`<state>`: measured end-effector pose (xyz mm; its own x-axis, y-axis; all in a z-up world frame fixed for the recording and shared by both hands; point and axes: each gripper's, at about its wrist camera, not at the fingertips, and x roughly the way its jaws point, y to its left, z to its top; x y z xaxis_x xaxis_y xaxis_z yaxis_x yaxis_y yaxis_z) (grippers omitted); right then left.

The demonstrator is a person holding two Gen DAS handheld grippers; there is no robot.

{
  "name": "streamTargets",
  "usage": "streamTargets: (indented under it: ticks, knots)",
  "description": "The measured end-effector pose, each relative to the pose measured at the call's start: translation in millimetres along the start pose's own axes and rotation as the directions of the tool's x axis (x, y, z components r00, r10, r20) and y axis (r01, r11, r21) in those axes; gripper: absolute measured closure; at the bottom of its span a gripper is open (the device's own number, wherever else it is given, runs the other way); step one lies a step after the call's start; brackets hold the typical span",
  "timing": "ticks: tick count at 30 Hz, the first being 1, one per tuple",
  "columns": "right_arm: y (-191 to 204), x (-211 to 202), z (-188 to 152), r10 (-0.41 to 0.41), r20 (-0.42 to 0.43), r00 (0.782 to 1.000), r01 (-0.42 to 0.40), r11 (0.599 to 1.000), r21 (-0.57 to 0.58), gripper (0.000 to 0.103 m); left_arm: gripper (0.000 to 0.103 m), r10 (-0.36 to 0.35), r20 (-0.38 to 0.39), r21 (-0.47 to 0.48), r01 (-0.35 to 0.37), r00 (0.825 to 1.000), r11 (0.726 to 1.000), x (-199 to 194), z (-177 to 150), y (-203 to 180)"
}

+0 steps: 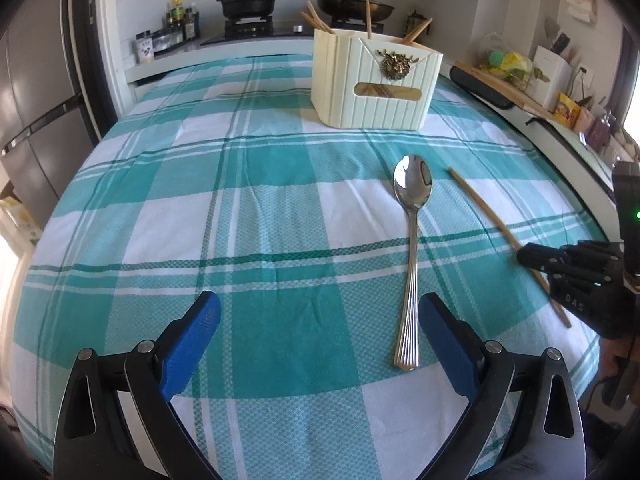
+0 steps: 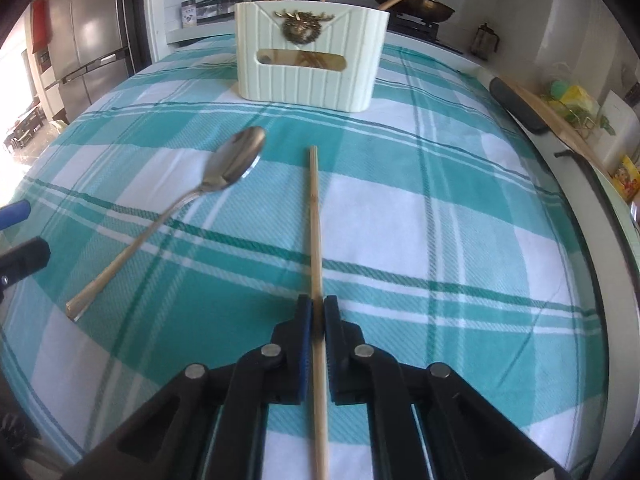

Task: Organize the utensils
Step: 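Close the right tool on the last wooden chopstick, then close the left tool on the steel spoon's bowl while the right tool holds the chopstick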

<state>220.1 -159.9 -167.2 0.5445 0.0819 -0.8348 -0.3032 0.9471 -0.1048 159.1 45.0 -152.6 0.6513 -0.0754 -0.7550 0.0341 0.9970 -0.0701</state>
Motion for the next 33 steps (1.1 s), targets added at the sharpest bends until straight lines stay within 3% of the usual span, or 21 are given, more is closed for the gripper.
streamTargets:
  ticks: [3,8,9,11,13,21,29,33]
  knots:
    - [-13,-7,-12,-0.034,-0.011,0.999,0.035,0.999,0.013,0.097,0.004,0.002,-0.015,0.015,-0.002,1.0,1.0,4,-3,-4]
    - [-24,-11,-20,-0.018,0.002,1.0,0.018,0.999,0.044,0.094,0.004,-0.003,-0.04,0.043,0.005,0.999,0.999,10,-2,-9]
    - [-26,-12,-21,-0.013,0.007,1.0,0.013,0.998,0.054,0.091,0.004,-0.006,-0.044,0.051,0.008,0.999,0.999,11,0,-11]
    - [-32,-16,-21,0.013,0.027,1.0,-0.015,0.997,0.082,0.067,0.004,-0.015,-0.053,0.069,0.019,0.999,0.997,12,4,-13]
    - [-39,-23,-23,0.029,0.058,0.998,-0.035,0.993,0.11,0.061,0.004,-0.032,-0.063,0.101,0.038,0.998,0.994,15,11,-18]
    - [-54,-41,-28,0.041,0.095,0.995,-0.056,0.985,0.161,0.061,0.004,-0.116,-0.123,0.226,0.142,0.985,0.964,44,42,-49]
    - [-62,-46,-32,0.037,0.101,0.994,-0.055,0.981,0.184,0.061,0.005,-0.089,-0.159,0.256,0.128,0.983,0.958,97,75,-74]
    - [-69,-48,-36,0.031,0.096,0.995,-0.05,0.979,0.199,0.061,0.012,-0.1,-0.167,0.241,0.139,0.981,0.961,115,83,-78]
